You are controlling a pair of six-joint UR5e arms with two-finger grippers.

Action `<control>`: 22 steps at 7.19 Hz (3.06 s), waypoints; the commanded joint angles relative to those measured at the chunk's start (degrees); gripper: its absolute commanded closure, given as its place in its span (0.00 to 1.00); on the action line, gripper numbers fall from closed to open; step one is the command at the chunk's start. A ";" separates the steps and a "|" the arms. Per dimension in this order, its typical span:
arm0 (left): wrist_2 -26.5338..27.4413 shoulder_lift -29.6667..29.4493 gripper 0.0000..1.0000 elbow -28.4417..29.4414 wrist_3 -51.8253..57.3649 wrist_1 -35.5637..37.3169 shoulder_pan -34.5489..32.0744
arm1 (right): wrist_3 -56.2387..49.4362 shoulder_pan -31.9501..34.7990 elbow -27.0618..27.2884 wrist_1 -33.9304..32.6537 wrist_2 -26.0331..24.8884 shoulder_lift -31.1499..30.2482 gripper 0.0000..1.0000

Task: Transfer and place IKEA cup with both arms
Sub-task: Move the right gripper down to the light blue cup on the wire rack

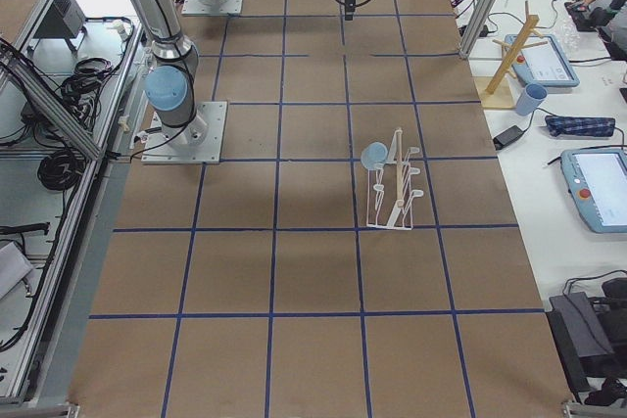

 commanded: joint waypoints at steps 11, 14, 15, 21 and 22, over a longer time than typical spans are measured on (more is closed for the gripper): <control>-0.88 -0.09 0.00 -0.09 0.00 1.49 0.08 | -34.10 -25.63 -0.27 -2.29 1.23 4.39 0.00; -0.88 -0.09 0.00 -0.27 0.00 1.58 0.08 | -53.72 -31.19 6.47 -15.17 4.20 9.65 0.00; -0.88 -0.09 0.00 -0.27 0.00 1.58 0.17 | -57.79 -32.42 8.15 -18.00 4.57 11.06 0.00; -0.97 0.00 0.00 -0.36 0.00 1.76 0.17 | -61.26 -33.84 8.35 -22.43 7.12 17.76 0.00; -0.88 -0.09 0.00 -0.44 0.00 1.76 0.17 | -61.08 -33.75 8.35 -22.43 7.03 17.49 0.00</control>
